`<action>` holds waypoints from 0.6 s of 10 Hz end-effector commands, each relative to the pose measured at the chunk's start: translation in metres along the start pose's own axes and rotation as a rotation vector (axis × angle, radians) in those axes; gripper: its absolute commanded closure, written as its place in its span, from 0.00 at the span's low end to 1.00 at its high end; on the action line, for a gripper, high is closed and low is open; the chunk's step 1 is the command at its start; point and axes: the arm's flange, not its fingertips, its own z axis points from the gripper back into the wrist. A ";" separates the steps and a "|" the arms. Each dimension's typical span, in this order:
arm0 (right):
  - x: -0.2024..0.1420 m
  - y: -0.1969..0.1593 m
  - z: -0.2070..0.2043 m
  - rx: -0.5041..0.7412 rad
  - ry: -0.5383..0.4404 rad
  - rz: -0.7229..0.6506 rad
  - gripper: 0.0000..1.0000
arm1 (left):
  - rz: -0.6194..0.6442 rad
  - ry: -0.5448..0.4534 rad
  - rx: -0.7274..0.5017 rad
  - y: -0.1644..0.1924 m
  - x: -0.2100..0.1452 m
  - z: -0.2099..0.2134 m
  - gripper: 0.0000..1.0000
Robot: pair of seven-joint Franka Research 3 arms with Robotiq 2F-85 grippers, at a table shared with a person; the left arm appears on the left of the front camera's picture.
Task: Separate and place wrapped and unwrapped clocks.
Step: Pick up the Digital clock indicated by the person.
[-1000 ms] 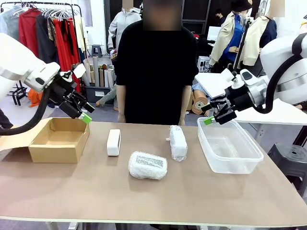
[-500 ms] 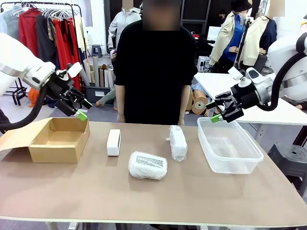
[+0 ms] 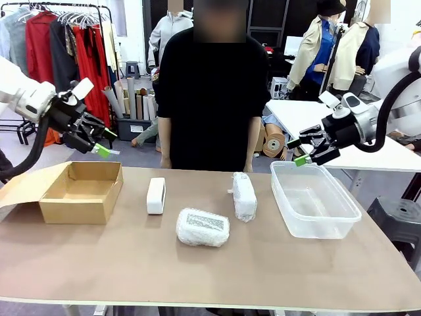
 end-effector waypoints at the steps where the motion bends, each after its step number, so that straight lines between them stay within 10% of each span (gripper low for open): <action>1: -0.005 -0.010 0.010 -0.001 -0.037 0.007 0.00 | -0.015 -0.056 -0.003 0.006 -0.004 0.001 0.00; 6: -0.012 -0.005 0.012 -0.009 -0.009 -0.023 0.00 | 0.019 -0.038 -0.006 0.004 -0.006 -0.002 0.00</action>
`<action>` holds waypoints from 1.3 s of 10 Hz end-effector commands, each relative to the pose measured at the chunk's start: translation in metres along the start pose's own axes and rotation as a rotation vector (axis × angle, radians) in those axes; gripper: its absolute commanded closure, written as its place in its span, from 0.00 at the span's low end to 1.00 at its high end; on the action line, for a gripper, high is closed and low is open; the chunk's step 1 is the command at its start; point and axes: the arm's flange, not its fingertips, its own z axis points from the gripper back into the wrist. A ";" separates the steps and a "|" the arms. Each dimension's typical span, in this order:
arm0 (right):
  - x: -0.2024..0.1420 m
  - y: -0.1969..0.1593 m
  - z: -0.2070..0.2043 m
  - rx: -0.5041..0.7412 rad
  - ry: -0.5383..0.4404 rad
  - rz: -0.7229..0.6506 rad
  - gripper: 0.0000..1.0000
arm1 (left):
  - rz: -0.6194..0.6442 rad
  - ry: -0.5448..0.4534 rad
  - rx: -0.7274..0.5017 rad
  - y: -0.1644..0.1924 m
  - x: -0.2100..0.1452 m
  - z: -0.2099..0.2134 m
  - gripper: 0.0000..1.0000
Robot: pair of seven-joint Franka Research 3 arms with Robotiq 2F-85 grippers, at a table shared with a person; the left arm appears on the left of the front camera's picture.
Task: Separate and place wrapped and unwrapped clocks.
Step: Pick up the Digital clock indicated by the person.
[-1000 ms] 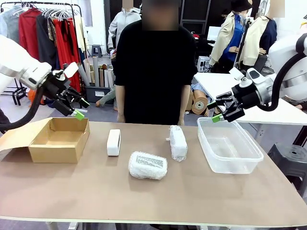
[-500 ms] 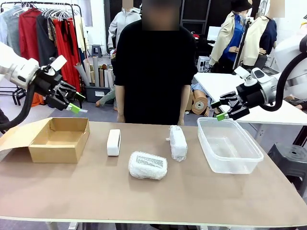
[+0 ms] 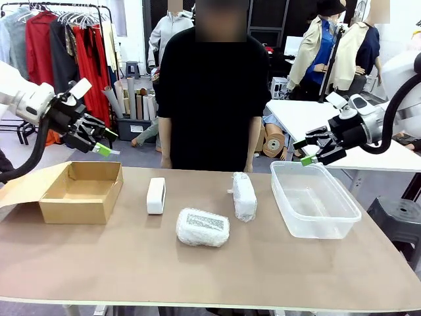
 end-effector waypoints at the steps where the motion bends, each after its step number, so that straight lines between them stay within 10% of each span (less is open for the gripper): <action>1: 0.000 0.000 0.001 -0.001 0.000 0.000 0.00 | -0.005 -0.002 0.002 -0.001 0.002 0.002 0.00; 13: 0.000 0.000 0.001 -0.001 0.000 0.000 0.00 | -0.005 -0.002 0.002 -0.001 0.002 0.002 0.00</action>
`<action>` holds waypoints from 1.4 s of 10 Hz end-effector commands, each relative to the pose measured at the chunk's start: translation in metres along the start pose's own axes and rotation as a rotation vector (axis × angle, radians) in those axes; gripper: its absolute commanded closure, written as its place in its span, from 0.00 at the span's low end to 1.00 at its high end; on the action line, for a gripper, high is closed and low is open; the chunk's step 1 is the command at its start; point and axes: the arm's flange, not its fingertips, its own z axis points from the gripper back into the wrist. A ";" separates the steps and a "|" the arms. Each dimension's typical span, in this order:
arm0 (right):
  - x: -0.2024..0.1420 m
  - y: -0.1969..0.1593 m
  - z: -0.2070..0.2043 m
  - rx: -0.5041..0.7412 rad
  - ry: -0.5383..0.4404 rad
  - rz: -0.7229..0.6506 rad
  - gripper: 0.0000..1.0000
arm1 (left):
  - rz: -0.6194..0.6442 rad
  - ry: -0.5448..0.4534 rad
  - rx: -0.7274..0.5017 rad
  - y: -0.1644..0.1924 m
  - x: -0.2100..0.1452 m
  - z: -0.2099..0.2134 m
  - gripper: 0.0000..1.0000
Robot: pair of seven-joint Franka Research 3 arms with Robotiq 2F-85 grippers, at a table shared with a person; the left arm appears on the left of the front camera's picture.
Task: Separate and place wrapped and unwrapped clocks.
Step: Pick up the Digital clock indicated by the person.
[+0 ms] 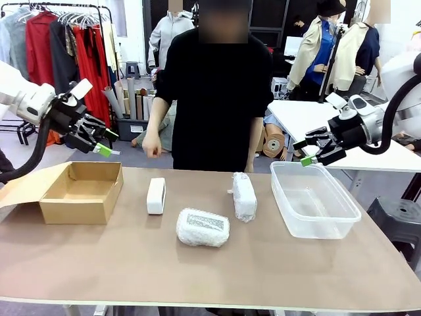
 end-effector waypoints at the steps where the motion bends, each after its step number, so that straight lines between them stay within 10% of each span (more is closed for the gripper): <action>1: 0.000 0.000 0.001 -0.002 0.000 0.001 0.00 | -0.004 -0.002 0.003 0.000 0.001 0.002 0.00; 14: 0.000 0.000 0.001 -0.002 0.000 0.001 0.00 | -0.004 -0.002 0.003 0.000 0.001 0.002 0.00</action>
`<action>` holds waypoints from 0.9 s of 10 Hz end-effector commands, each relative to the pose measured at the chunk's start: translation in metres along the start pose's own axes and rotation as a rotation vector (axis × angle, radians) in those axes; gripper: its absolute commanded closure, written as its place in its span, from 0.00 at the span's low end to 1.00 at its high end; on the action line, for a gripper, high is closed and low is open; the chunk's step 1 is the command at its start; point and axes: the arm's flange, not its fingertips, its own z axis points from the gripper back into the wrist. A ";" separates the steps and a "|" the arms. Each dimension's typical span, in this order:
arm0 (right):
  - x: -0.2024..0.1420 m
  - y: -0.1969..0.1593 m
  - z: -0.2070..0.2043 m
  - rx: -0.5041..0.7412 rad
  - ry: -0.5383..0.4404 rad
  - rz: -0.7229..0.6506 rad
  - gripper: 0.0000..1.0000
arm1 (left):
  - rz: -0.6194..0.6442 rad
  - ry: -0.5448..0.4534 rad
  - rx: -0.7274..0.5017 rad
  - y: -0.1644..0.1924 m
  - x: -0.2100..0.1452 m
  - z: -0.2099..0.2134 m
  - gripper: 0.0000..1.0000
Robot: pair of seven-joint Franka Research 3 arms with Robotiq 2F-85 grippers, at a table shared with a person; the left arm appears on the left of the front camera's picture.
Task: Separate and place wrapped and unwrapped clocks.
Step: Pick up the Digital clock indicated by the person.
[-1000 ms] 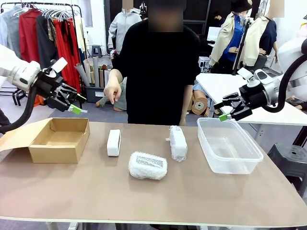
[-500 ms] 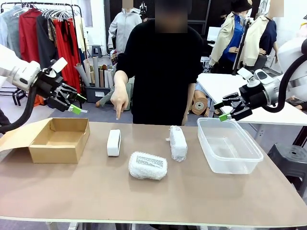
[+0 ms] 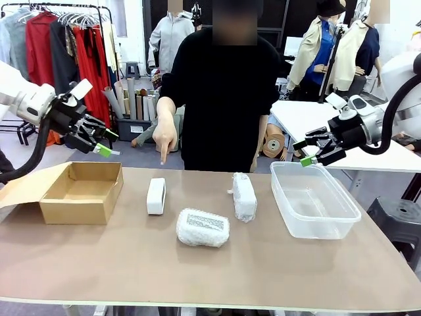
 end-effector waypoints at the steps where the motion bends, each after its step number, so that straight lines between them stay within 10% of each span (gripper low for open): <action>1: 0.000 0.000 0.001 -0.002 0.000 0.001 0.00 | -0.004 -0.002 0.003 0.000 0.001 0.002 0.00; 9: 0.000 0.000 0.001 -0.002 0.000 0.001 0.00 | -0.004 -0.002 0.003 0.000 0.001 0.002 0.00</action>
